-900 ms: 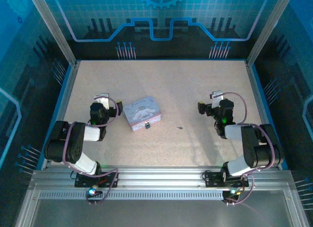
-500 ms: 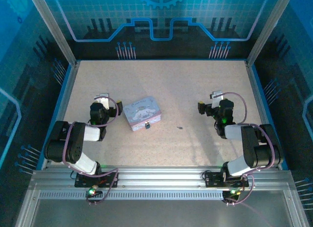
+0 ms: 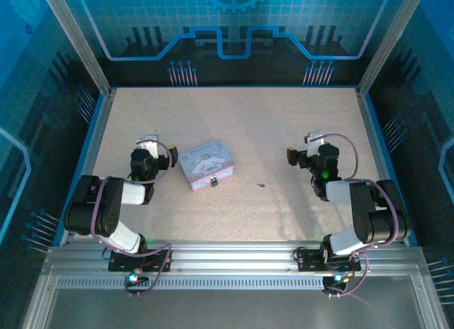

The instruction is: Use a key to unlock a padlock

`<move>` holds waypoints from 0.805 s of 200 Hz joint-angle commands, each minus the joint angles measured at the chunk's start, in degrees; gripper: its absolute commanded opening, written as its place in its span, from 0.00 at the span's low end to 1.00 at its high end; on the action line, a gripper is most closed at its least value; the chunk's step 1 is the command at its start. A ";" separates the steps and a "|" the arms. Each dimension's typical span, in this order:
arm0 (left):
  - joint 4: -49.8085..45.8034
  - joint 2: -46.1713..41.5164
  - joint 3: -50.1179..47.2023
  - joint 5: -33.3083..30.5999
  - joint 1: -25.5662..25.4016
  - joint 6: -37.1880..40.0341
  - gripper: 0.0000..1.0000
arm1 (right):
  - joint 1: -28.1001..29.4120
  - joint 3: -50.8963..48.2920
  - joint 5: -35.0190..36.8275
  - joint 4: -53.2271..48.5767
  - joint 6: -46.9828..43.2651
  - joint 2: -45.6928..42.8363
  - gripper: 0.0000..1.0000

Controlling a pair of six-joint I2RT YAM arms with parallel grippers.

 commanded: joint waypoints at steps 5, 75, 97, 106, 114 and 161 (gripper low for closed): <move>1.08 -3.85 -1.06 -3.21 0.14 -1.61 0.99 | -0.34 3.13 0.53 -5.04 0.19 -1.15 1.00; -22.75 -20.93 4.77 -7.30 0.17 -6.58 0.99 | 0.16 8.86 0.18 -25.50 4.38 -10.68 1.00; -36.61 -24.74 11.28 -6.36 0.18 -14.18 0.99 | 0.97 13.66 -1.54 -38.14 7.02 -13.23 1.00; -40.60 -25.72 13.21 -4.54 0.18 -16.89 0.99 | 1.73 15.20 -2.59 -42.12 7.78 -14.16 1.00; -43.29 -26.44 14.70 -2.55 0.19 -18.75 0.99 | 2.65 16.49 -3.54 -45.41 8.21 -14.99 1.00; -49.78 -30.85 16.85 11.21 -0.93 -29.24 0.99 | 9.34 23.06 -7.88 -63.87 8.99 -17.95 0.90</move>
